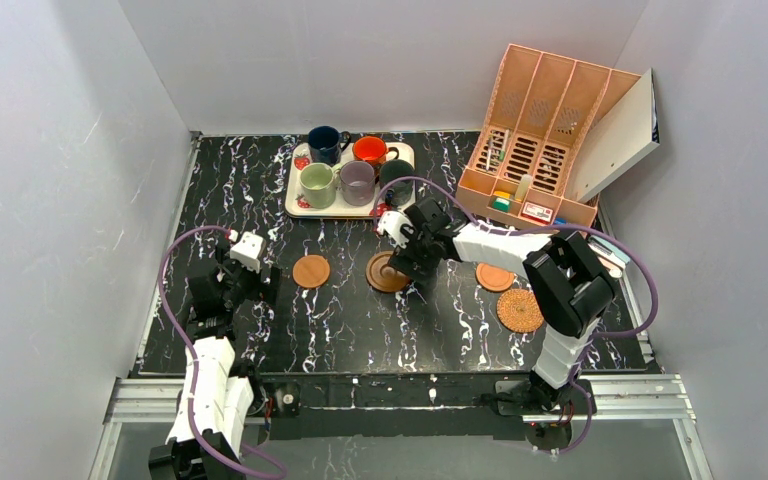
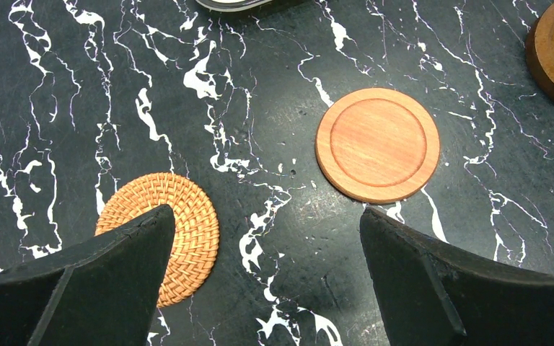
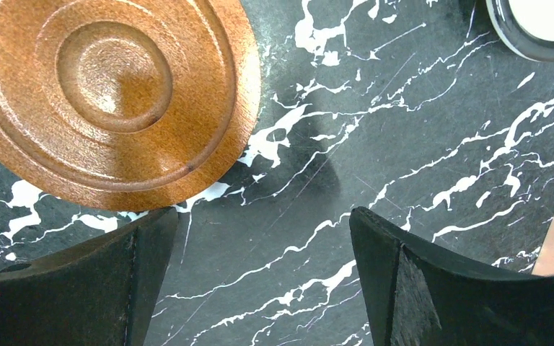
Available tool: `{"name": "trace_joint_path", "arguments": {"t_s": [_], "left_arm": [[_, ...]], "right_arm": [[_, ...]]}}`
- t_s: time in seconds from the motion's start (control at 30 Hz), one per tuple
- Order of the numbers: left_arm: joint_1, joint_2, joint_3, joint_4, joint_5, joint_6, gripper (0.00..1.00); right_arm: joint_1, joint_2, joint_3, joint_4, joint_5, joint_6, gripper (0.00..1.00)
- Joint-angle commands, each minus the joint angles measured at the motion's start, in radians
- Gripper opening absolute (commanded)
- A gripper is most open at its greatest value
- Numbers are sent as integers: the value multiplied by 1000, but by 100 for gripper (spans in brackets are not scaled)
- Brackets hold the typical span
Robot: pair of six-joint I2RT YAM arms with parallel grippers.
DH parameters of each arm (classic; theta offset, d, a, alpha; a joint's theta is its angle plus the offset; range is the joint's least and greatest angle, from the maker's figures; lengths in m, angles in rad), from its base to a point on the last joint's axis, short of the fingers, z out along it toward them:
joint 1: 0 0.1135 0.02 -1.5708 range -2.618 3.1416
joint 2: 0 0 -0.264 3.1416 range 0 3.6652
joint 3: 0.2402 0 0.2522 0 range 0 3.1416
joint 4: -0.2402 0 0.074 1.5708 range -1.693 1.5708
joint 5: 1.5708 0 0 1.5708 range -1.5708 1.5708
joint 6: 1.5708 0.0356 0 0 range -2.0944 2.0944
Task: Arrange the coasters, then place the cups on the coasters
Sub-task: Move the coaster to the center of the board.
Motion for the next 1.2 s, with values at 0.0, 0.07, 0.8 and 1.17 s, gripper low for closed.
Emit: {"name": "trace_joint_path", "arguments": {"t_s": [0.0, 0.07, 0.8, 1.17], "left_arm": [[7, -4, -11, 7, 2, 10, 98], [6, -5, -11, 7, 3, 10, 98], [7, -13, -12, 4, 0, 11, 98], [7, -3, -11, 7, -3, 10, 98]], "right_arm": [[16, 27, 1, -6, -10, 6, 99], [16, 16, -1, -4, -10, 4, 99], [7, -164, -45, 27, -57, -19, 99], [-17, -136, -84, 199, -29, 160, 99]]}}
